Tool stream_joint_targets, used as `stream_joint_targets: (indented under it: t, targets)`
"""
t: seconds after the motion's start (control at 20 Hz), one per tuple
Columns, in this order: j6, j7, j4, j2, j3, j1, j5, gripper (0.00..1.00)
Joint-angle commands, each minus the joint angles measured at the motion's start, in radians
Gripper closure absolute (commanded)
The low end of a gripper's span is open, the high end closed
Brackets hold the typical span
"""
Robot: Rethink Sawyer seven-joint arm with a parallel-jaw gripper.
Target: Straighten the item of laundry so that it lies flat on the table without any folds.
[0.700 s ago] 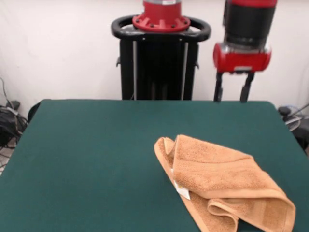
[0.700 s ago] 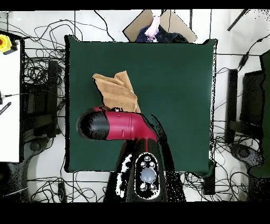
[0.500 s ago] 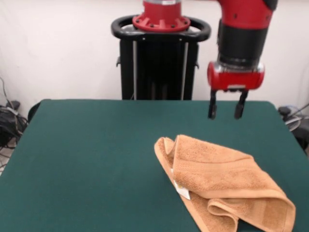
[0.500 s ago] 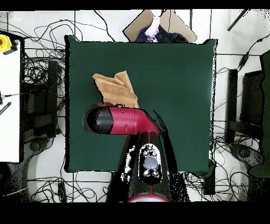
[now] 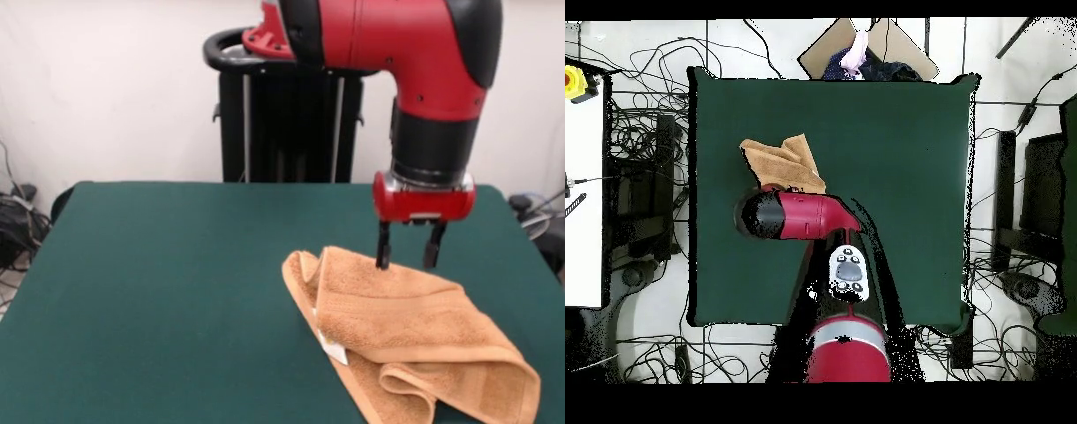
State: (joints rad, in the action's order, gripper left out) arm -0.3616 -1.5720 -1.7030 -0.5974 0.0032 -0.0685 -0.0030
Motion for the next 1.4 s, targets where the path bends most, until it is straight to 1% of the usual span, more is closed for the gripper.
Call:
stream_joint_targets:
  t: [0.05, 0.2, 0.5, 0.6, 0.65, 0.75, 0.85, 0.95, 1.15, 1.25, 1.35, 1.4]
  targets:
    - [-0.091, -0.069, 0.139, 0.062, 0.063, -0.014, -0.01, 0.0]
    - [-0.161, -0.041, 0.196, 0.076, 0.072, -0.029, -0.006, 0.0]
    - [-0.202, -0.034, 0.288, 0.132, 0.085, -0.024, -0.01, 0.0]
    - [-0.199, -0.044, 0.325, 0.174, 0.089, -0.019, -0.009, 0.0]
    - [-0.194, -0.037, 0.327, 0.184, 0.092, -0.02, -0.015, 0.0]
    - [-0.226, -0.024, 0.317, 0.186, 0.085, -0.016, -0.028, 0.0]
    - [-0.251, -0.033, 0.28, 0.159, 0.055, 0.002, -0.044, 0.0]
    - [-0.318, -0.035, 0.258, 0.134, 0.028, 0.017, -0.052, 0.0]
    - [-0.39, -0.035, 0.267, 0.105, -0.019, 0.044, -0.08, 0.0]
    - [-0.395, -0.032, 0.255, 0.093, -0.016, 0.041, -0.088, 0.0]
    - [-0.404, -0.026, 0.269, 0.1, -0.005, 0.031, -0.092, 0.0]
    - [-0.376, -0.026, 0.239, 0.091, 0.003, 0.022, -0.097, 0.0]
